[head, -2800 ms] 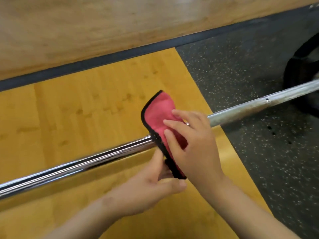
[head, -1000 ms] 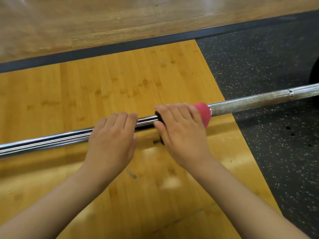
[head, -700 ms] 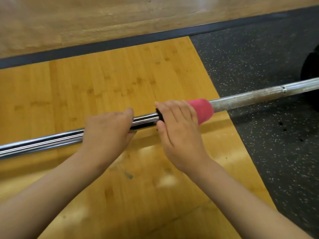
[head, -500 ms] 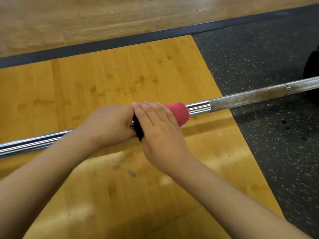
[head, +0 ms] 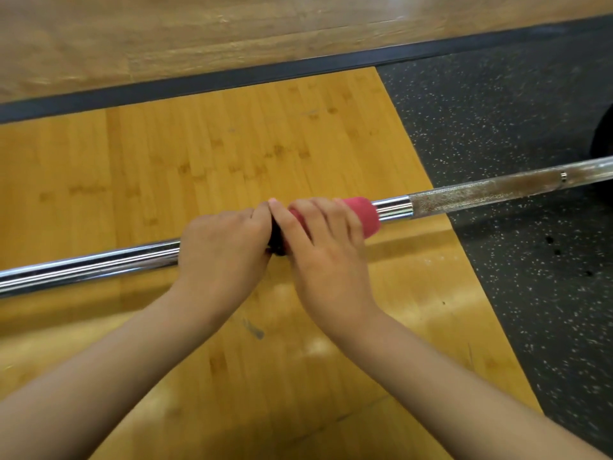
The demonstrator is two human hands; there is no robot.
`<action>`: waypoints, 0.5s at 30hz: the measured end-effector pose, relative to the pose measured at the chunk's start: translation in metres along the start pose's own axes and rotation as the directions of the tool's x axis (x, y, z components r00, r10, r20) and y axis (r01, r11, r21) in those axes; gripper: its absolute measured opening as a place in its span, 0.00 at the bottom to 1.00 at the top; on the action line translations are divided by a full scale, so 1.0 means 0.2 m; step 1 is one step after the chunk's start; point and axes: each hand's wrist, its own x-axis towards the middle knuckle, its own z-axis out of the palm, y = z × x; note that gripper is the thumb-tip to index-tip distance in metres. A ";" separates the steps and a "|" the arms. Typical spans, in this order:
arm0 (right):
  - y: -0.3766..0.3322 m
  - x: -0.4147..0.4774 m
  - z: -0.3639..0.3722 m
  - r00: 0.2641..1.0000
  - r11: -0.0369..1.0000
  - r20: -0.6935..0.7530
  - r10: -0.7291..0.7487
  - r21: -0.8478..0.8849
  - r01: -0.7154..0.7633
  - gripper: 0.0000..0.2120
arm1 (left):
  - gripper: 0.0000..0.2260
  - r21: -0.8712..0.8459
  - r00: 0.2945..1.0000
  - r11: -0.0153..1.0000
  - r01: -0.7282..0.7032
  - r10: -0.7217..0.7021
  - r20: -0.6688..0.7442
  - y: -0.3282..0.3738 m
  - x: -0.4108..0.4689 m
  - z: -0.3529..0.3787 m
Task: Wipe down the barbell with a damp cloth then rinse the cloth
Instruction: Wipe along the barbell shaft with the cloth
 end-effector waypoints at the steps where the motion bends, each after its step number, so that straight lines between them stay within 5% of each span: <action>1: -0.03 0.01 0.01 1.000 1.000 -0.011 -0.002 0.005 0.002 0.22 | 0.10 -0.007 1.000 1.000 0.006 -0.006 0.000 0.00 0.01 -0.01; 7: 0.12 0.00 -0.02 0.998 0.997 -0.025 -0.058 -0.050 0.057 0.22 | 0.16 0.014 0.991 0.999 -0.040 0.037 0.128 -0.02 0.04 -0.03; 9: 0.23 -0.01 -0.05 1.000 0.998 -0.028 -0.008 -0.059 0.006 0.21 | 0.16 -0.102 0.922 0.995 0.021 0.020 0.387 -0.06 0.11 -0.07; 12: 0.30 -0.02 -0.08 0.999 0.998 -0.021 0.036 -0.044 -0.036 0.22 | 0.16 -0.321 0.713 0.922 0.215 0.076 0.697 -0.10 0.21 -0.13; 15: 0.29 -0.02 -0.07 0.997 0.997 -0.037 0.064 0.034 -0.063 0.20 | 0.15 -0.225 0.757 0.950 0.216 -0.017 0.654 -0.06 0.18 -0.15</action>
